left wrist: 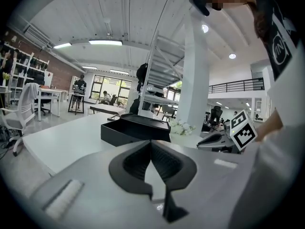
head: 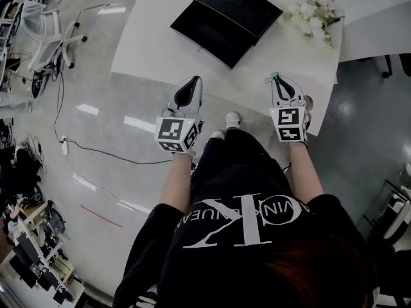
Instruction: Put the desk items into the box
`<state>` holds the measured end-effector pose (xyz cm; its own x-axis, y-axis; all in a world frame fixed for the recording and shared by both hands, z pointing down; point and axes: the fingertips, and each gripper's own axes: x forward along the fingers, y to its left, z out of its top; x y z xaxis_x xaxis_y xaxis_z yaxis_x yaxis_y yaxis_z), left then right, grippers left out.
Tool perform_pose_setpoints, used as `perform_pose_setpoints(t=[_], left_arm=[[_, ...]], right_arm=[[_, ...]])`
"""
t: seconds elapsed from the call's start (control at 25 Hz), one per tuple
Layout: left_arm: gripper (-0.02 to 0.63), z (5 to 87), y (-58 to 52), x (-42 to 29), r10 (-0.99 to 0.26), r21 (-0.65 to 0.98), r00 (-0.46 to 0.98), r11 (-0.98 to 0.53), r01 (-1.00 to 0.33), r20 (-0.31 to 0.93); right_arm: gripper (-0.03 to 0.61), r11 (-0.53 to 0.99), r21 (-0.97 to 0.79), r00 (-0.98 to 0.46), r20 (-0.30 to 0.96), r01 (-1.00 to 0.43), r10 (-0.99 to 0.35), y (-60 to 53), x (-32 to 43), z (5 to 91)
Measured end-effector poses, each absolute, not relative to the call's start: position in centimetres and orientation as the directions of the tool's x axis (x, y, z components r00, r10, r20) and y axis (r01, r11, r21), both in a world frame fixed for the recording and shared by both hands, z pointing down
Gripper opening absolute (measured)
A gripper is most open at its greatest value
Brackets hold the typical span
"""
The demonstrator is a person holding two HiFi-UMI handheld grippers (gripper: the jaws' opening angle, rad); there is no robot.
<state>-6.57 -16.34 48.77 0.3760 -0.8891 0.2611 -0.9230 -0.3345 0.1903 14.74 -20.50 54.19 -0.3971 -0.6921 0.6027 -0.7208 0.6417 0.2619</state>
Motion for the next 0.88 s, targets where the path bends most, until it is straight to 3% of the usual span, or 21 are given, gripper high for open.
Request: perform_pose_setpoints(t=[0.36,0.88], left_arm=[[0.014,48.1,-17.6,-7.4,-0.902,0.185,0.354,-0.314,-0.931,0.247],[0.014,47.2,-19.1,-9.1,-0.931,0.177,0.282,-0.244,-0.953,0.233]], right_arm=[[0.017,0.648,0.297,-0.400,0.588,-0.701,-0.703,-22.1,14.5,53.1],[0.017,0.687,0.215,-0.525,0.502,-0.694,-0.687,-24.5,11.6,49.7]])
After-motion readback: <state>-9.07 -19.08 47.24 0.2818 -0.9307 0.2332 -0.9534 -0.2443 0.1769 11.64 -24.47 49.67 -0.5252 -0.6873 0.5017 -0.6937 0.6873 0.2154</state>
